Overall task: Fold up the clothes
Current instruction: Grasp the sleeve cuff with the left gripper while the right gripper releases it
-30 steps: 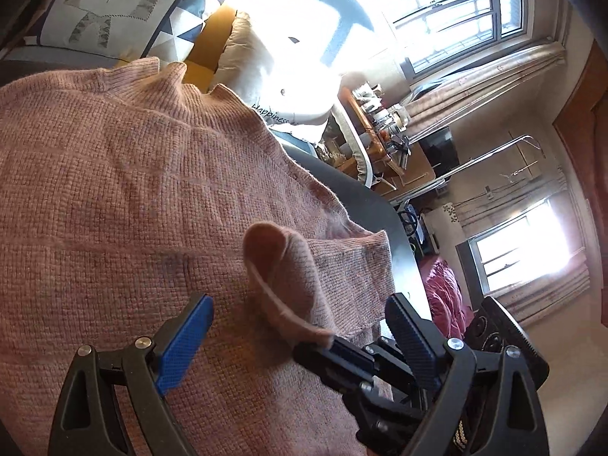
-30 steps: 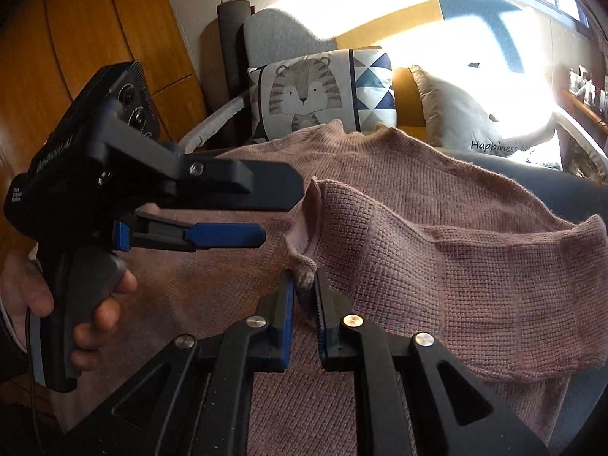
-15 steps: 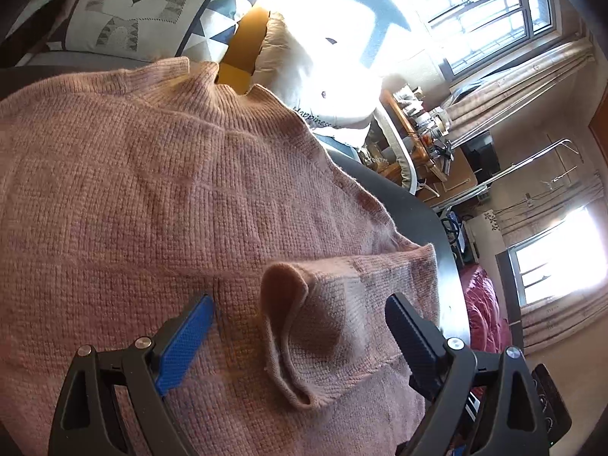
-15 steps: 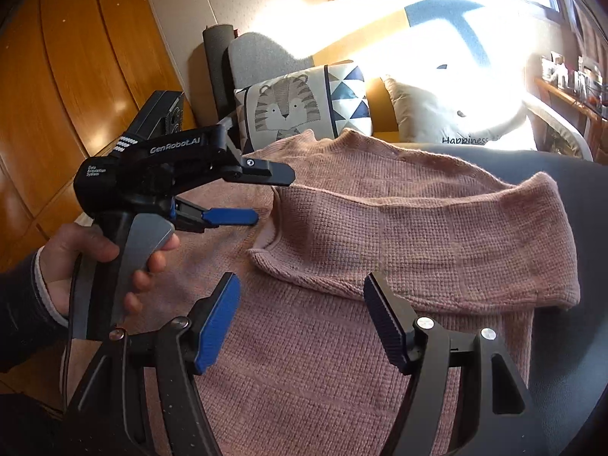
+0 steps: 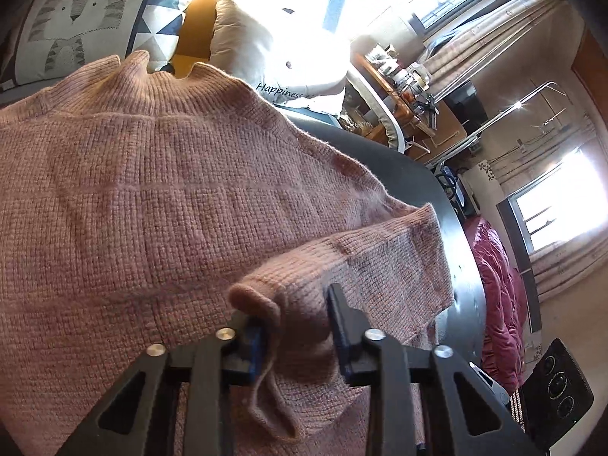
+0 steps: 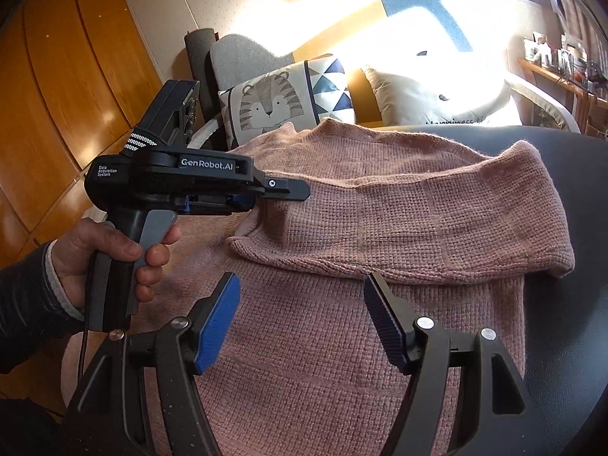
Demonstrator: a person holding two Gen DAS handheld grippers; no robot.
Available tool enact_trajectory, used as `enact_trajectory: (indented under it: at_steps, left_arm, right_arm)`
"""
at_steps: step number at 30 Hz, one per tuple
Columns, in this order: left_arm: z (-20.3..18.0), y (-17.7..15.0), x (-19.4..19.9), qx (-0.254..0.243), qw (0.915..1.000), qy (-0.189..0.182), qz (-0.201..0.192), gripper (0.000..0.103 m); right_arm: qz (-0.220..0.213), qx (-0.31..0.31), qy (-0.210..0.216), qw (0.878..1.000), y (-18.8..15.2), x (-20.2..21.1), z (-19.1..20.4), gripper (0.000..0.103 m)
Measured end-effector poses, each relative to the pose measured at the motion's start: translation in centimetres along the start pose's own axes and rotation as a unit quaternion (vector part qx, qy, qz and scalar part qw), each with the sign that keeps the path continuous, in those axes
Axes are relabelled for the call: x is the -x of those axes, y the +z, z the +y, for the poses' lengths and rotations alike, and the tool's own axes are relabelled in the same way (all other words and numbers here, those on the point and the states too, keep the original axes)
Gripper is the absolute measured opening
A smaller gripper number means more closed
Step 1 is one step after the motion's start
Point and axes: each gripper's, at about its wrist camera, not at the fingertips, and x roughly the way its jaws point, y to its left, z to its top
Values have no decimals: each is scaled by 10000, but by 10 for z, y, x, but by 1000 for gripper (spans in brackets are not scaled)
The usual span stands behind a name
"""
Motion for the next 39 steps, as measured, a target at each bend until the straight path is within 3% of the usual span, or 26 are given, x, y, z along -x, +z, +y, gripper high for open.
enact_trajectory:
  at_steps: [4,7,13,17,19,21,24,26,28,29,36,38,39]
  left_arm:
    - [9,2,21,154,9993,-244,-234,11]
    - [8,7,51,113,9981,-232,-568,10]
    - [31,11,121,154,9945,186,-1023,10]
    - [65,1,157,446,9902,505,-1221,10]
    - [82,-7,163,617,9888,631,-1204,10]
    - [95,-15,158,801,9897,514,-1068,10]
    - [94,-22,141,895,9912,145,-968,26]
    - [85,-17,131,809,9921,99,-958,34]
    - [75,-8,117,702,9932,177,-915,58]
    - [70,-3,110,648,9937,218,-893,60]
    - [59,11,64,445,9978,187,-453,57]
    - [59,9,60,393,9976,317,-480,44]
    - [59,9,60,387,9973,372,-496,26]
  right_arm:
    - [-41,-77,-95,9999,-2,7,-4,71]
    - [-69,-126,-160,9998,-3,12,-8,71]
    - [-120,-213,-326,9992,-6,25,-15,71]
    - [-117,-261,-504,9983,-2,28,-20,71]
    - [-123,-279,-632,9975,2,29,-23,71]
    - [-120,-329,-660,9972,5,29,-24,71]
    - [-58,-261,-696,9972,4,26,-20,71]
    - [-20,-261,-674,9974,1,24,-18,71]
    - [12,-271,-645,9975,-1,22,-15,71]
    - [22,-266,-639,9976,-2,21,-14,71]
    - [-41,-416,-671,9969,-6,25,-18,71]
    - [-47,-461,-696,9965,-8,27,-20,71]
    - [-50,-470,-712,9963,-9,28,-21,71]
